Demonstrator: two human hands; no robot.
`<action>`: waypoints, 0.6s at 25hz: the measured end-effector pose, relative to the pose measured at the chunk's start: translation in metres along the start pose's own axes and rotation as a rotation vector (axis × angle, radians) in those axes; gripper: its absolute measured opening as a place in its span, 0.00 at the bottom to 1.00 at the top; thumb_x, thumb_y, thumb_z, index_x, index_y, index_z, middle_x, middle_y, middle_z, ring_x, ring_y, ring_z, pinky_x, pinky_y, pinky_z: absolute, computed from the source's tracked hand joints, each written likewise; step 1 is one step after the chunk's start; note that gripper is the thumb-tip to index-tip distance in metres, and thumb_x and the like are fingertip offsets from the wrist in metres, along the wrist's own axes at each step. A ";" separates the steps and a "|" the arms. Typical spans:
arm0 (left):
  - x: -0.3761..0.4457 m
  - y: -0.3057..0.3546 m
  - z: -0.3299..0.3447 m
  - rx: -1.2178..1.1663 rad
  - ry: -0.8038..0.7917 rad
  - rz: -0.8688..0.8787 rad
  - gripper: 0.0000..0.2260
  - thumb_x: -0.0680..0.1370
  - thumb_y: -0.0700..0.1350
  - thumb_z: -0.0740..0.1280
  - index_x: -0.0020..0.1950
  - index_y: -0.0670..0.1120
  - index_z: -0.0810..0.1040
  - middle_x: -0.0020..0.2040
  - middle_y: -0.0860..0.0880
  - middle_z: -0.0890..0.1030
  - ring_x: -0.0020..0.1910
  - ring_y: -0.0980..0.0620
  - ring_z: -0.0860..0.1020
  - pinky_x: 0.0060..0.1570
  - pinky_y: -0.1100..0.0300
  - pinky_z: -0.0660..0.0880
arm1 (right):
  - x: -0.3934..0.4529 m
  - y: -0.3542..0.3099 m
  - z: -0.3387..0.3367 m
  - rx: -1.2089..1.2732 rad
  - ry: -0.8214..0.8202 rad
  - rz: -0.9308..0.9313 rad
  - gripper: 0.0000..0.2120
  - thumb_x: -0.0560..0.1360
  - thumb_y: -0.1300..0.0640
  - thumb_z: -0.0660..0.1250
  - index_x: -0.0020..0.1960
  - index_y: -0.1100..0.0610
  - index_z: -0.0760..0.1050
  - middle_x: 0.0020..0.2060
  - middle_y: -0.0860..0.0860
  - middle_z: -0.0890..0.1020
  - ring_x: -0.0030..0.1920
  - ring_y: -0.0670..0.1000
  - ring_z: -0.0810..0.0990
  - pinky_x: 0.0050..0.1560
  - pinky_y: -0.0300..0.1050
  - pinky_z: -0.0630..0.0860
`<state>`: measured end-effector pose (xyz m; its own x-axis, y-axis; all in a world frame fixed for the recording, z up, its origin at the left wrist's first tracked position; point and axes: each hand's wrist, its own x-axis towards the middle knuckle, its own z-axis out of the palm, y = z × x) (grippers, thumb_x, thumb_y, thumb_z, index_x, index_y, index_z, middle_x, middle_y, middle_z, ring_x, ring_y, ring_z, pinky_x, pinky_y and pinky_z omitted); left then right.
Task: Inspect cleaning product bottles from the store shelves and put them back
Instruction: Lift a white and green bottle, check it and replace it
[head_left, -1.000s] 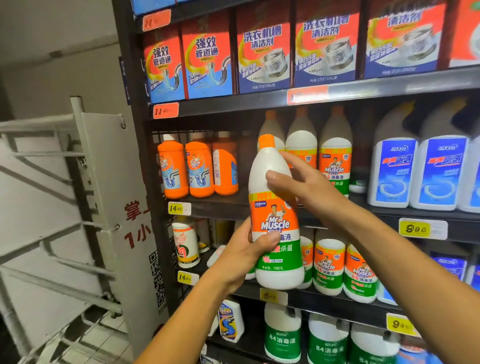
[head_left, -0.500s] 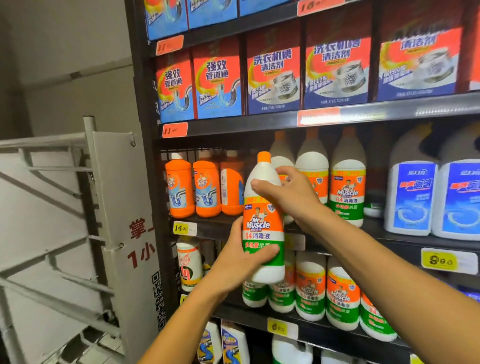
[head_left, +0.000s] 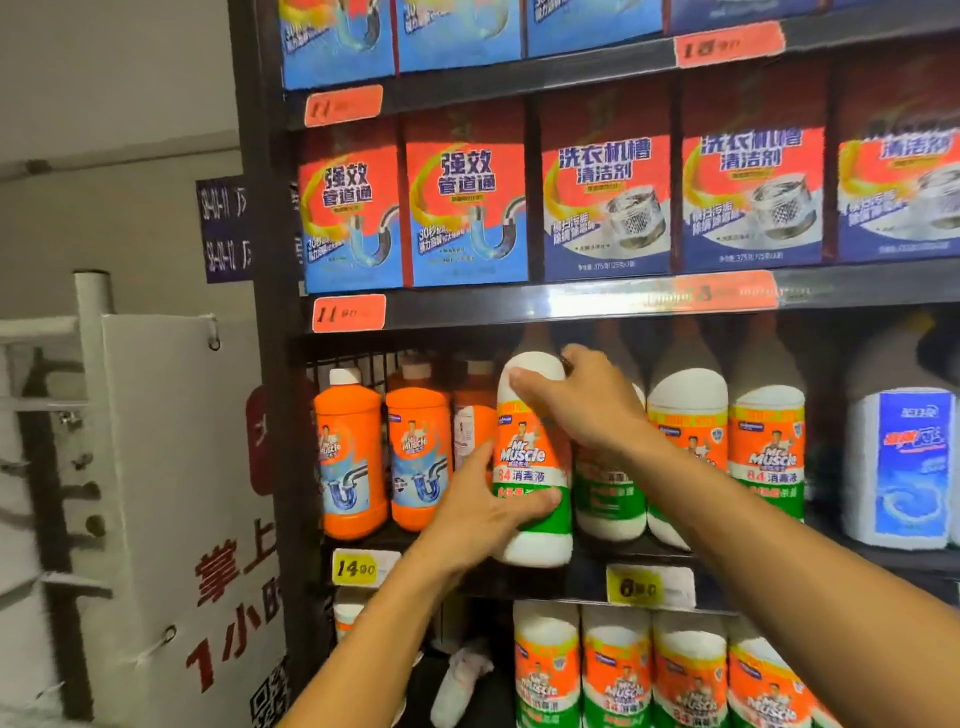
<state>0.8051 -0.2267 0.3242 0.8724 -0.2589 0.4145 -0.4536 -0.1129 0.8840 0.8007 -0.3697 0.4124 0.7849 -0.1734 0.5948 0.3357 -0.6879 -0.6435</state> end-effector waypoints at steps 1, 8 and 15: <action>0.008 -0.002 -0.002 0.013 -0.011 0.016 0.25 0.69 0.41 0.79 0.60 0.57 0.73 0.52 0.56 0.83 0.48 0.61 0.83 0.45 0.68 0.79 | 0.001 -0.003 0.000 -0.049 0.033 -0.010 0.30 0.72 0.38 0.69 0.67 0.54 0.71 0.62 0.54 0.80 0.57 0.57 0.80 0.54 0.51 0.77; 0.035 -0.023 0.007 0.282 0.062 0.118 0.29 0.59 0.53 0.81 0.57 0.58 0.75 0.50 0.59 0.84 0.49 0.59 0.82 0.50 0.57 0.78 | -0.002 -0.005 0.005 -0.182 0.071 0.015 0.28 0.72 0.43 0.71 0.66 0.54 0.68 0.60 0.54 0.80 0.54 0.58 0.79 0.49 0.50 0.76; 0.040 -0.041 0.016 0.482 0.221 0.252 0.37 0.64 0.58 0.78 0.69 0.53 0.67 0.58 0.54 0.73 0.57 0.50 0.74 0.52 0.53 0.75 | -0.001 0.006 0.018 -0.162 0.142 -0.102 0.31 0.74 0.47 0.72 0.72 0.57 0.67 0.66 0.55 0.77 0.63 0.57 0.77 0.53 0.46 0.72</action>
<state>0.8554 -0.2473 0.3007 0.7208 -0.1346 0.6799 -0.6384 -0.5111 0.5756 0.8115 -0.3611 0.3987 0.6665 -0.1869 0.7217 0.3120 -0.8093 -0.4977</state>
